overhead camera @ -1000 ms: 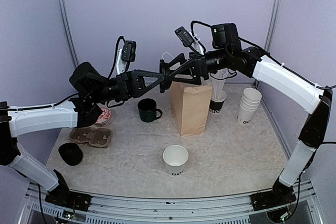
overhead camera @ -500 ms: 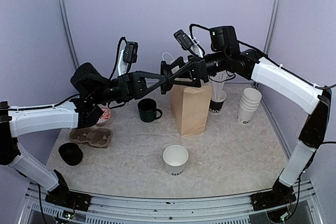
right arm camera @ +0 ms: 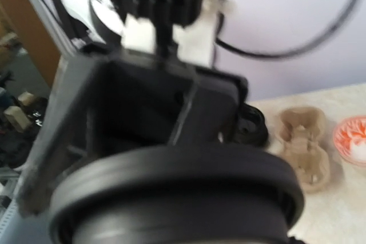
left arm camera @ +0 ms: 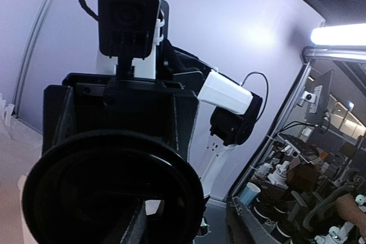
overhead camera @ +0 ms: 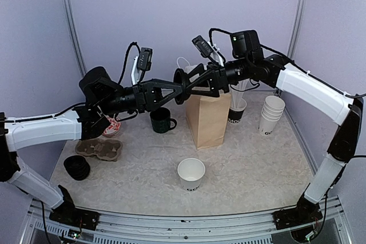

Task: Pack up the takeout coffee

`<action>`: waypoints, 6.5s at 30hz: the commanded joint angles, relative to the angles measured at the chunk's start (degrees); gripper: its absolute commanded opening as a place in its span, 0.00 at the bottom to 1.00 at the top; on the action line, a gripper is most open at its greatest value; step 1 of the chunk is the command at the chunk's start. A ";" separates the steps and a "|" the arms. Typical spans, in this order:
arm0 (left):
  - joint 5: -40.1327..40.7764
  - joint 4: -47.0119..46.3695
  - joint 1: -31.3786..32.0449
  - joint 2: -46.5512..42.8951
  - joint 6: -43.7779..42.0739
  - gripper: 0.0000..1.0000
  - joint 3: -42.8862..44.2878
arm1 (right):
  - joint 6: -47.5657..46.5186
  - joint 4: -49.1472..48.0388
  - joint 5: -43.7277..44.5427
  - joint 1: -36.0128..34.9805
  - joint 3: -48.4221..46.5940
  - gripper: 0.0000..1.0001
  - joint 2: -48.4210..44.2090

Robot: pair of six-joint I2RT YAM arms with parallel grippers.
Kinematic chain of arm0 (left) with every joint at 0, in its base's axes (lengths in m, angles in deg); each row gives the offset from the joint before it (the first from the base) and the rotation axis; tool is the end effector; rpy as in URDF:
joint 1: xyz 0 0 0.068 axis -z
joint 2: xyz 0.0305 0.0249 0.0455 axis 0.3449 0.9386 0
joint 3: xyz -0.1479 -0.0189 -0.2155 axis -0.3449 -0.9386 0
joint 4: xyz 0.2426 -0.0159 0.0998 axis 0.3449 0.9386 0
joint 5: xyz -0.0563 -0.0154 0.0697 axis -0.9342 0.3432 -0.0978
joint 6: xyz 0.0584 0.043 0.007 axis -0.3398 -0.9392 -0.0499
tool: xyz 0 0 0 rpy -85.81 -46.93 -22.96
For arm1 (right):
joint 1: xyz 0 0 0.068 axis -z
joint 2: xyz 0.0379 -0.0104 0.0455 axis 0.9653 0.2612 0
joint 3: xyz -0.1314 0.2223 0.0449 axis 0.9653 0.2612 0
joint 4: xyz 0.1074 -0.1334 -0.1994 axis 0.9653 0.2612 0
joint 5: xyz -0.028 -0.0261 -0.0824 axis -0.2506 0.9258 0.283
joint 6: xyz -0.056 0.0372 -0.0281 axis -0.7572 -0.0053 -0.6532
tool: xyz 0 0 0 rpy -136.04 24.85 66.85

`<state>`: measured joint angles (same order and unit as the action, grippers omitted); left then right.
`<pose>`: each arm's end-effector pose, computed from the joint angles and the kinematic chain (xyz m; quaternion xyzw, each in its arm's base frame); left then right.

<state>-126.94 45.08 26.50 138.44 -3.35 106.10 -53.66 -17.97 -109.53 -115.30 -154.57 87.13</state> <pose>0.2057 -0.2747 0.3597 0.3166 0.5291 -0.6606 0.4283 0.2633 0.2951 0.3960 -0.5092 0.5690 0.5735 0.2967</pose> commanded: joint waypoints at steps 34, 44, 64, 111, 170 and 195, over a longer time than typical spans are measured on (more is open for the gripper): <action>26.48 36.27 0.52 -8.17 -15.98 0.50 -21.96 | -47.21 35.60 47.94 -16.71 12.39 0.74 -5.88; 24.58 26.72 7.09 2.12 -11.80 0.47 -23.34 | -47.32 35.72 53.61 -20.75 12.48 0.74 -1.97; 20.99 17.25 8.67 10.98 -8.86 0.44 -23.48 | -47.01 38.43 57.41 -23.23 8.32 0.73 2.51; 22.93 24.01 9.50 4.58 -7.46 0.41 -26.84 | -48.71 40.46 62.01 -26.61 5.69 0.75 2.75; 20.32 20.92 11.81 13.52 -7.85 0.38 -22.05 | -49.02 42.31 63.53 -28.35 1.69 0.87 6.67; 27.42 34.47 11.55 2.23 -3.40 0.59 -12.28 | -16.13 11.22 19.04 2.60 38.31 0.92 -15.73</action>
<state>-100.27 78.41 38.24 138.57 -6.76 93.14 -76.19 0.22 -81.12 -113.07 -119.40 71.42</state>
